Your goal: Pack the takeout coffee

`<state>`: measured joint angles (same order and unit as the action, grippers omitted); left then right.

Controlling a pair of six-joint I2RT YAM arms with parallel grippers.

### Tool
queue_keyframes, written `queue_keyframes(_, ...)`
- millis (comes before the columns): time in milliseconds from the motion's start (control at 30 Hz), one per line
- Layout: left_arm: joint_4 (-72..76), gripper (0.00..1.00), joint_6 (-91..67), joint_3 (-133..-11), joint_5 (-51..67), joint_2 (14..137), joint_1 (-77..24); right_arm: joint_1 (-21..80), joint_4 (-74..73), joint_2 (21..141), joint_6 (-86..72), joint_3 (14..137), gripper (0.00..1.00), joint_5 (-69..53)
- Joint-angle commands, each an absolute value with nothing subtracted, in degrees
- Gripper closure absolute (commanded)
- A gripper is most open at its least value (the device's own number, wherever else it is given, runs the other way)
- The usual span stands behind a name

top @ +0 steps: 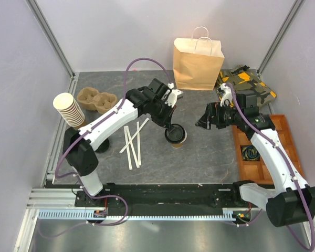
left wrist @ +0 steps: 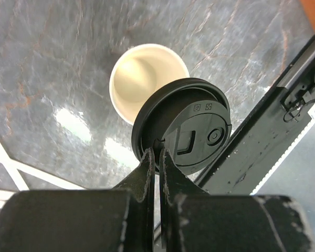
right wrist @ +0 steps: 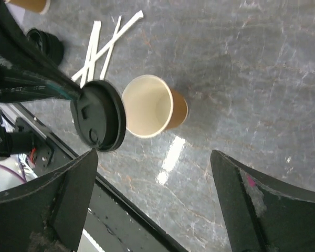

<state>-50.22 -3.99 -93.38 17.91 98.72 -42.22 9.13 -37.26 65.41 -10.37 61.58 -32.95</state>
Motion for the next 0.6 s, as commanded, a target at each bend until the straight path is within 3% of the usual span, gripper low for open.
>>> queue_keyframes(0, -53.7, 0.98, -8.79, -98.52, 14.24, 102.12, -42.98, 9.05, -31.65, 60.21, -13.18, 54.69, 0.09, -35.06)
queue_keyframes(333, -54.67, 0.98, -9.76, -103.71, 11.16, 108.98, -43.42, 8.96, -22.6, 59.94, -17.58, 49.22, 0.46, -41.48)
queue_keyframes(567, -55.02, 0.98, -9.67, -105.21, 13.62, 111.27, -43.24, 8.97, -19.78, 60.03, -19.16, 47.11, 0.47, -43.77)
